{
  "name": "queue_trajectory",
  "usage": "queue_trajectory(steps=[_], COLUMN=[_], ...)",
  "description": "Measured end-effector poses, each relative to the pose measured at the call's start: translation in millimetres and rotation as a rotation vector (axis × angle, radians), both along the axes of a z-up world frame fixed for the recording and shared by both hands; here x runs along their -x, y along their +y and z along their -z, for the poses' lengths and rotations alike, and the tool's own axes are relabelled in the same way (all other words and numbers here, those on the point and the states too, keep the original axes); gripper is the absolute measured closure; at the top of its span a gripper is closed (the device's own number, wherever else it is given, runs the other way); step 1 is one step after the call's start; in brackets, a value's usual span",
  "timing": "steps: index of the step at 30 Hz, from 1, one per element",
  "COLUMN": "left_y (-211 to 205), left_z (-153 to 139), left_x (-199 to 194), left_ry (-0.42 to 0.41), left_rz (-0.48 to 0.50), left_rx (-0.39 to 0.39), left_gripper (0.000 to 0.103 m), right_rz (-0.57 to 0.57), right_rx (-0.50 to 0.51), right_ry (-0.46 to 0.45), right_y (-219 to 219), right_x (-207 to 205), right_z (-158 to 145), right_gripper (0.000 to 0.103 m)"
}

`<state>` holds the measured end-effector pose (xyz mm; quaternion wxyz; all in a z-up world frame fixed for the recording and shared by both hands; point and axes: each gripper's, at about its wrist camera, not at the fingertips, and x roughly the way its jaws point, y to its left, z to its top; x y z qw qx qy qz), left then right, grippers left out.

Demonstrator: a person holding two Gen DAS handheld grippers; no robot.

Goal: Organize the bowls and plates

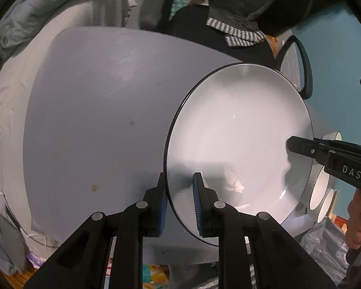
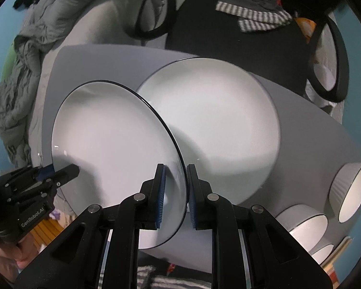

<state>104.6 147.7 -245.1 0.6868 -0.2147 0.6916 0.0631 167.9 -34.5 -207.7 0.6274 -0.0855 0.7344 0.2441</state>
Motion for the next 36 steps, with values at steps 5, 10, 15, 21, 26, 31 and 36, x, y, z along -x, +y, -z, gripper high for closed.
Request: queue_trajectory(steps=[5,10,15,21,26,31,36], left_y=[-20.9,-33.9,-40.7,-45.3,-46.4,-46.0,-46.7], left_z=[4.8,4.7,7.5,7.0,11.6,16.5,19.5], left_x=[-23.5,-38.1,-48.0,-49.2,-51.2,-52.5,-55.5], left_ry=[0.000,0.007,0.020,0.035,0.048,0.065,0.073], left_rz=[0.045,0.081,0.101,0.112,0.113,0.109,0.107], left_rx=[0.011,0.006,0.006,-0.002,-0.010,-0.010,-0.014], left_gripper=[0.084,0.084,0.084,0.084,0.084,0.084,0.084], right_rz=[0.054,0.099,0.120,0.136,0.140,0.141,0.145], right_rx=[0.003,0.004,0.002,-0.006,-0.012,-0.012,-0.009], right_ry=[0.007,0.018,0.023,0.040,0.054,0.064,0.069], right_y=[-26.2,-46.2,-60.4,-70.5,-72.9,-73.1,-73.5], right_x=[-13.4,-22.4,-31.1,-38.4,-43.8,-44.9,-46.0], right_z=[2.8,8.1,14.4,22.1,27.7,32.3,35.7], right_gripper=[0.086,0.085,0.085,0.086,0.086,0.086,0.086])
